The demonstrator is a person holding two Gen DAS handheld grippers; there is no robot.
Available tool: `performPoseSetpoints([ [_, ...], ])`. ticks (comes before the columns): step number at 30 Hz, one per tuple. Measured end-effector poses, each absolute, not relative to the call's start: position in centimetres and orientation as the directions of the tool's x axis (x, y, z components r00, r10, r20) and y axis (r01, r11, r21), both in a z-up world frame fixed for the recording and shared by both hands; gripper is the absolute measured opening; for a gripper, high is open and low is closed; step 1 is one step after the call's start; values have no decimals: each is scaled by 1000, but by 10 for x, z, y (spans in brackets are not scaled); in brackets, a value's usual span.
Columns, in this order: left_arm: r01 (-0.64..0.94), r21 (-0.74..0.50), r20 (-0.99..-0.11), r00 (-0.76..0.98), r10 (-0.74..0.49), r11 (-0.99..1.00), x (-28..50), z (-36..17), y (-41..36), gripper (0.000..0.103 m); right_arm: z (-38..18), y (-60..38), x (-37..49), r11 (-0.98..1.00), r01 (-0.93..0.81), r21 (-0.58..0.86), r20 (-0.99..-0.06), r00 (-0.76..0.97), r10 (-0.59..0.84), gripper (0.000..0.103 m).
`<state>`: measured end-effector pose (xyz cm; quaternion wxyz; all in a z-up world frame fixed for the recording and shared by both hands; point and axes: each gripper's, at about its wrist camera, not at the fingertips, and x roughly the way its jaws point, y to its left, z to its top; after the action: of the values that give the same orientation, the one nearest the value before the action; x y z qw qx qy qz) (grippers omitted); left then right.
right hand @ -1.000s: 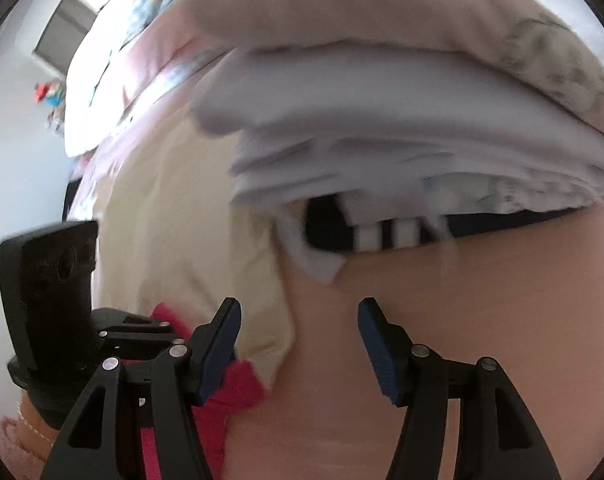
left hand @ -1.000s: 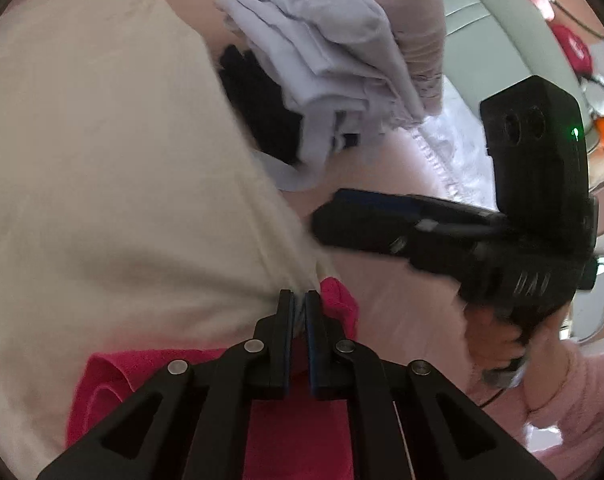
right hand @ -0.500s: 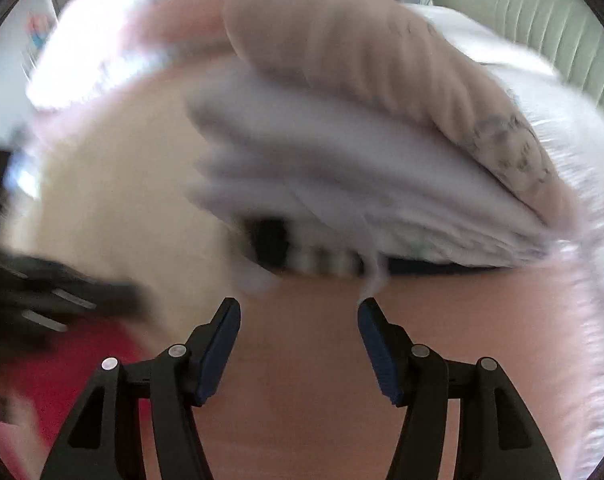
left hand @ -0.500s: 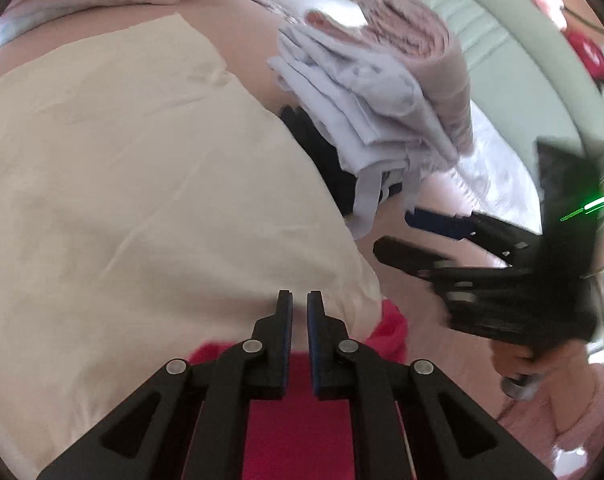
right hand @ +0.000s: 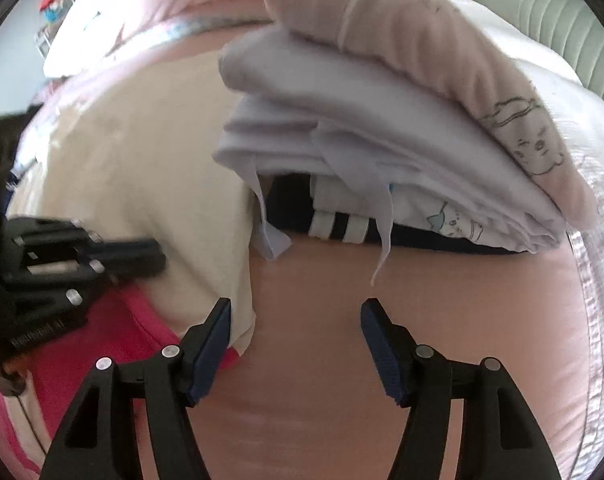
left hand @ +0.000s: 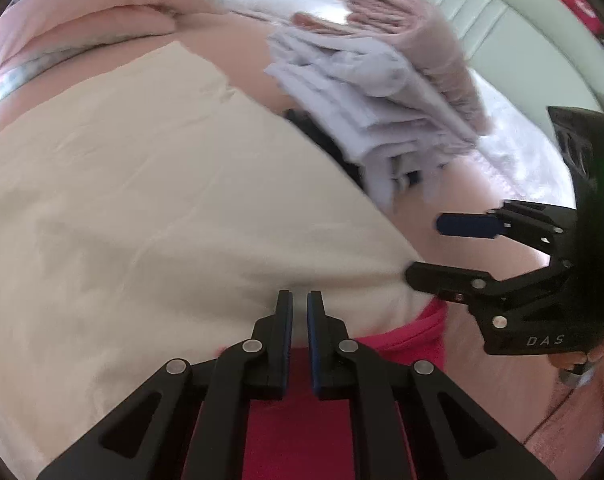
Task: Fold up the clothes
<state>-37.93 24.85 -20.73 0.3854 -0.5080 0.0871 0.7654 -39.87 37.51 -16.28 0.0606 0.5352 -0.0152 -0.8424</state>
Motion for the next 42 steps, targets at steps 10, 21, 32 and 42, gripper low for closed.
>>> performPoseSetpoints([
  [10,-680,-153,-884,-231,407,-717,-354,-211,265,6,-170,397,-402,-993,32,112,-911,-396,-115,61],
  [21,-690,-89,-899,-255,356,-719,-326,-206,296,9,-180,373,-399,-983,168,81,-908,-393,-142,61],
  [32,-393,-267,-836,-359,414,-880,-297,-180,174,10,-158,398,-382,-971,132,201,-862,-447,-239,63],
  [42,-110,-448,-790,-415,450,-887,-258,-185,61,38,-151,320,-420,-945,265,192,-816,-491,-304,63],
])
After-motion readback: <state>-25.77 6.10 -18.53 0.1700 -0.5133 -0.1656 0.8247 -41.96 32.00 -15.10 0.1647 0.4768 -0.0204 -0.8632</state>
